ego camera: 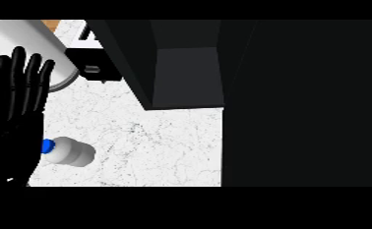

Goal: Pick up the bottled water, place it into the cabinet and close the cabinet

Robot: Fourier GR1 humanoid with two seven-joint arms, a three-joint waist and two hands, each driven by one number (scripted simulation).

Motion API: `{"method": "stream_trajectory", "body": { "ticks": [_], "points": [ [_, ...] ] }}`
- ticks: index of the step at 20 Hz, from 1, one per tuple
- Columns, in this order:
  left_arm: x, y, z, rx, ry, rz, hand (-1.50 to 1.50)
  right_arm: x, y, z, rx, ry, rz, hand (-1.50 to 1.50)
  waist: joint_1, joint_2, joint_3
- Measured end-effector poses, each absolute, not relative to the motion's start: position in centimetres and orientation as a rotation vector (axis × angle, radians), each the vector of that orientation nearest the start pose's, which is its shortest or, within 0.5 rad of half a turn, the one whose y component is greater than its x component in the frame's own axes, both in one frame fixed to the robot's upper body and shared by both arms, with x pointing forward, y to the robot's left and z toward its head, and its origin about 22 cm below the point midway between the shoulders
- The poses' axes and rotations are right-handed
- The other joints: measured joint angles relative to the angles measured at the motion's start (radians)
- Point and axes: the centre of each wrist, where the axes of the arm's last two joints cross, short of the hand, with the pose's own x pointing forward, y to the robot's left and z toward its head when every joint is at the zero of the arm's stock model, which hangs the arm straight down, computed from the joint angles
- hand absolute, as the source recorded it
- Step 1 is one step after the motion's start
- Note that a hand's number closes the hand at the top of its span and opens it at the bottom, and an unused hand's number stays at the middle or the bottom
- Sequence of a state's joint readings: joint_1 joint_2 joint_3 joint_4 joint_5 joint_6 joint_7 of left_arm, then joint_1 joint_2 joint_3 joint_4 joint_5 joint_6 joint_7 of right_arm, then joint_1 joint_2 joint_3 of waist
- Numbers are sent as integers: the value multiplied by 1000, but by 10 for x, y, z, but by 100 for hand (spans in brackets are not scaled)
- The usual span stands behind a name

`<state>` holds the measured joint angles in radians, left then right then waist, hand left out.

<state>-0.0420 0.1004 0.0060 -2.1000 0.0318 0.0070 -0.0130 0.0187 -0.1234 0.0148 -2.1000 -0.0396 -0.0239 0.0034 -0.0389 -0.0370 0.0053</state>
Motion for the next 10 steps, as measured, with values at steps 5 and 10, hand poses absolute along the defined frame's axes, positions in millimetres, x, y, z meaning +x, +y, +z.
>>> {"method": "stream_trajectory", "body": {
  "ticks": [5,10],
  "points": [
    [204,250,134,377,-2112,120,-150,192,-252,119,-83,-2038,101,-150,30,21,-2],
    [187,262,126,623,-1958,520,-150,176,-246,112,48,-1947,114,-150,47,24,-4]
  ]
}}
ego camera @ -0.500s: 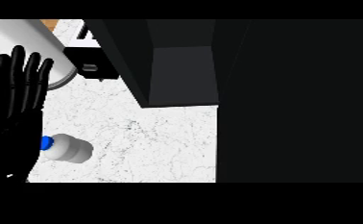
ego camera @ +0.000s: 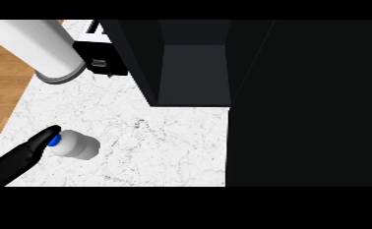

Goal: Pick up the bottled water, place it into the cabinet and close the cabinet

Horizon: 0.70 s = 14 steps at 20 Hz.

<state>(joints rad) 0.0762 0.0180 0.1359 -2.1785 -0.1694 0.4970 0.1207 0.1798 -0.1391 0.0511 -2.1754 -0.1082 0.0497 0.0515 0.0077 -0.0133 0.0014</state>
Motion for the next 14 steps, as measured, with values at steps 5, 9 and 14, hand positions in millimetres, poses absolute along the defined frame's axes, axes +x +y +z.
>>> {"method": "stream_trajectory", "body": {
  "ticks": [5,9,14],
  "points": [
    [166,234,122,699,-1874,724,-150,147,-244,123,132,-1911,128,-150,-15,3,0],
    [148,206,123,719,-1853,785,-150,123,-243,132,162,-1900,138,-150,-18,5,0],
    [132,174,118,712,-1832,785,-150,106,-247,125,160,-1864,153,-150,-22,7,1]
  ]
}}
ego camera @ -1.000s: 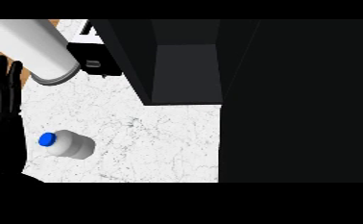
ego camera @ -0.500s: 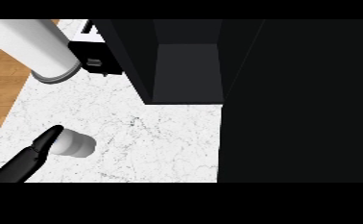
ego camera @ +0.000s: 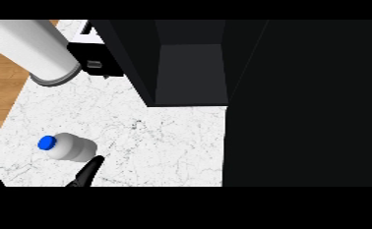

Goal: Pick up the bottled water, place it into the cabinet and close the cabinet

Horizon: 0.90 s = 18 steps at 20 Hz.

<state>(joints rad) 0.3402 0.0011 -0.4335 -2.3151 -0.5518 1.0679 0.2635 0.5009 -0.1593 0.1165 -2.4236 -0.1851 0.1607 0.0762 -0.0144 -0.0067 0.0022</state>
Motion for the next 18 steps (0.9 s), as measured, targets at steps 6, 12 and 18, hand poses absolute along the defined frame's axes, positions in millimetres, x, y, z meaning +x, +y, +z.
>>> {"method": "stream_trajectory", "body": {
  "ticks": [6,12,18],
  "points": [
    [120,153,110,722,-1813,775,-150,94,-251,119,151,-1858,145,-150,2,2,-1],
    [120,151,110,745,-1800,788,-150,82,-254,116,141,-1846,152,-150,0,3,-1],
    [126,160,107,767,-1743,824,-150,74,-255,113,143,-1844,156,-150,0,4,-2]
  ]
}}
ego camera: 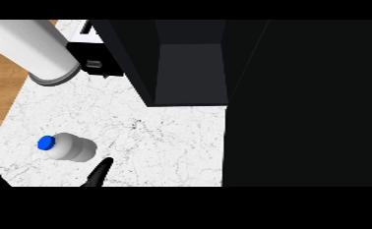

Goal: Pick up the bottled water, place it into the cabinet and close the cabinet

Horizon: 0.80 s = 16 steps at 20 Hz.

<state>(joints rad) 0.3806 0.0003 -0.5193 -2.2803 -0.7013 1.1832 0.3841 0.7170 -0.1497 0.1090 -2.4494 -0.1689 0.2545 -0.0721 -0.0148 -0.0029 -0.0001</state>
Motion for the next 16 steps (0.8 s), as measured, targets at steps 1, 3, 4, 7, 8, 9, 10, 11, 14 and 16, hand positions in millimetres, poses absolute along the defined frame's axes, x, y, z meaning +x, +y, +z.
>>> {"method": "stream_trajectory", "body": {
  "ticks": [1,3,4,7,8,9,10,11,14,16],
  "points": [
    [127,160,106,768,-1732,832,-150,73,-255,112,142,-1841,156,-150,1,0,0],
    [131,163,100,775,-1711,842,-150,67,-253,110,163,-1836,154,-150,-2,-2,-1],
    [134,165,98,773,-1700,850,-150,66,-255,112,159,-1839,162,-150,-1,-2,-2],
    [140,171,93,766,-1679,878,-150,61,-256,111,159,-1840,165,-150,1,-3,-3],
    [142,173,90,765,-1667,881,-150,60,-256,111,158,-1841,165,-150,2,-3,-3],
    [144,177,88,771,-1655,884,-150,59,-257,111,158,-1844,167,-150,2,-3,-3],
    [146,181,85,777,-1641,884,-150,57,-257,111,157,-1848,166,-150,2,-4,-4],
    [151,183,80,783,-1630,887,-150,56,-257,111,158,-1847,166,-150,2,-3,-4],
    [155,188,71,792,-1586,893,-150,50,-258,110,159,-1842,164,-150,1,-5,-4],
    [159,191,64,798,-1563,893,-150,45,-258,110,162,-1832,163,-150,1,-6,-5]
  ]
}}
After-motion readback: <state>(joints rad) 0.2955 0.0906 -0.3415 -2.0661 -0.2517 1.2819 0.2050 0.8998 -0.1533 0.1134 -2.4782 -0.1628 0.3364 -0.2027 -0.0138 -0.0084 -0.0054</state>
